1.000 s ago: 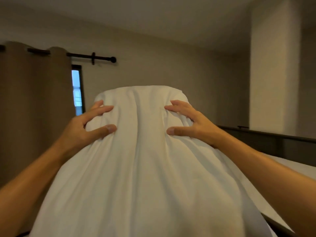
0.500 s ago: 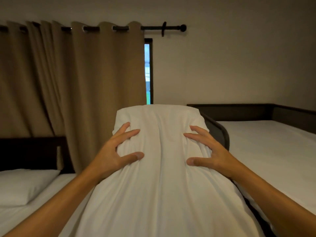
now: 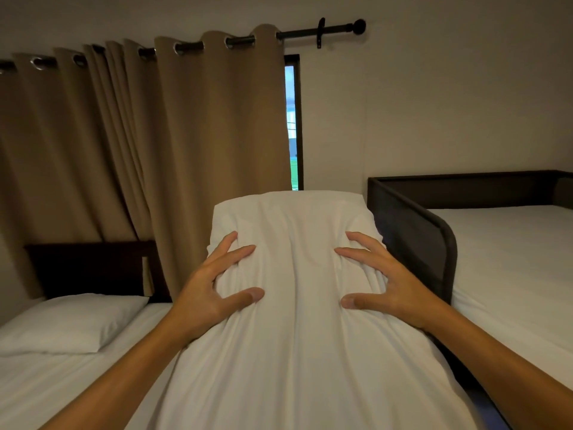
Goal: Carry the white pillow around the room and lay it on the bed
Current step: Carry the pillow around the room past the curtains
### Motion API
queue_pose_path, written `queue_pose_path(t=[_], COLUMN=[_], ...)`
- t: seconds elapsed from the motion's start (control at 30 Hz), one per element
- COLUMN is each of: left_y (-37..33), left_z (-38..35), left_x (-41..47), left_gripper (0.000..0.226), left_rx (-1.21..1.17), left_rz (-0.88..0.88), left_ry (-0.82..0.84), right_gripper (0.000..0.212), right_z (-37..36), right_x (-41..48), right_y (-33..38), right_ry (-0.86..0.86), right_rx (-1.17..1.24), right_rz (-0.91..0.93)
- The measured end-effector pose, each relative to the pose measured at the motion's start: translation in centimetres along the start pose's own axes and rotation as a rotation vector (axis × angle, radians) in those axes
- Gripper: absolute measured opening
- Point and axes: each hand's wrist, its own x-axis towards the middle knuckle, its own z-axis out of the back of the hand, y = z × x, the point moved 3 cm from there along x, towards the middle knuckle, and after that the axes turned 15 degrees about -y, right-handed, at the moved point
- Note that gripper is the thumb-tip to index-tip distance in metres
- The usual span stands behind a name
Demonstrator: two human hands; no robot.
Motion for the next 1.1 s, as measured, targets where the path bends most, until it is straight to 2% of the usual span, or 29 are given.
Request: queue_pose_path(t=[0.63,1.1], left_y=[14.1,19.0], left_z=[0.3,-0.9], left_x=[10.6,15.1], left_gripper=[0.071,0.070], left_rx=[-0.147,-0.201], left_rz=[-0.056,-0.085], left_ry=[0.086,0.105], right_gripper=[0.075,0.080], right_z=[-11.0,-13.8], right_x=[9.5,13.5], right_y=[-3.6,-5.0], right_ry=[-0.035,-0.059], right_rx=[-0.137,-0.192], right_rz=[-0.111,-0.165])
